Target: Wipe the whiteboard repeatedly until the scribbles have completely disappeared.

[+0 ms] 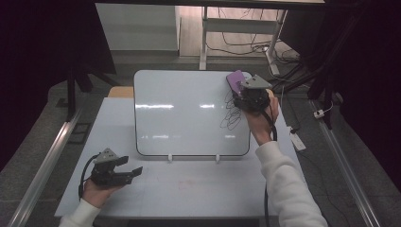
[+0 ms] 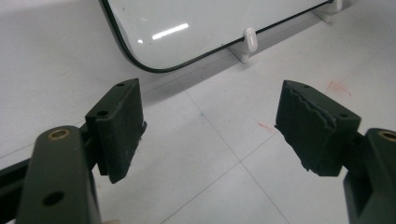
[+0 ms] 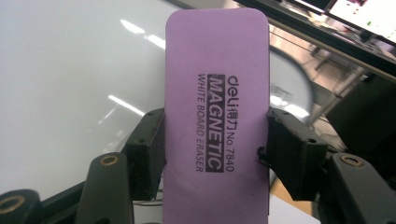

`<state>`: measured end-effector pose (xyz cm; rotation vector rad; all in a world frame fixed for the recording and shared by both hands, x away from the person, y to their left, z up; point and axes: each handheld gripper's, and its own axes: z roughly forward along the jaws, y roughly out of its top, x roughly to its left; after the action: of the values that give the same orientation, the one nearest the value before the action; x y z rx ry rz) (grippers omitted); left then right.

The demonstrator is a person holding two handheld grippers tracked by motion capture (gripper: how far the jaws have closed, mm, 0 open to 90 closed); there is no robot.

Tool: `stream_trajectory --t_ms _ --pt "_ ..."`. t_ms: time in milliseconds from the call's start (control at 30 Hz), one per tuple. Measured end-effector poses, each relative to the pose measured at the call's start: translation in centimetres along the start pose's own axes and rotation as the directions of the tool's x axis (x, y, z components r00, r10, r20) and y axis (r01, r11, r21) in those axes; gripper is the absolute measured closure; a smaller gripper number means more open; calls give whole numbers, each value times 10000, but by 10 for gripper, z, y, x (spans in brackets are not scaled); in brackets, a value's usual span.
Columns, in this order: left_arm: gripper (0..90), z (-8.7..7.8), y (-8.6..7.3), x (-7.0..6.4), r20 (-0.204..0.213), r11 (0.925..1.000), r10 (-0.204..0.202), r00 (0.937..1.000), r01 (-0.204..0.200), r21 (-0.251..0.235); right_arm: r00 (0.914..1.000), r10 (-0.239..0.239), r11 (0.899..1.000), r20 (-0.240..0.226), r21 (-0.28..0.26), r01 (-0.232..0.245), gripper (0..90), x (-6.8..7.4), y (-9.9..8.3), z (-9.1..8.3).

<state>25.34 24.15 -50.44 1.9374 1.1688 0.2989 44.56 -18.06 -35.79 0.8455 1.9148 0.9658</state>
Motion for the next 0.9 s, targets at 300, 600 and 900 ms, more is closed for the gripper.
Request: stream_trajectory --t_ms 300,600,900 --pt "241 1 0 0 -17 10000 31 10000 -31 33 9839 -1151 9932 -1368 34 1167 409 54 -12 1" --pt "240 -1 0 1 -25 10000 6 10000 -6 -19 9968 -717 9974 -361 16 718 409 23 -1 3" --pt "240 -1 -1 3 -23 10000 -34 10000 34 -18 9996 -270 9996 -54 43 270 410 4 7 4"
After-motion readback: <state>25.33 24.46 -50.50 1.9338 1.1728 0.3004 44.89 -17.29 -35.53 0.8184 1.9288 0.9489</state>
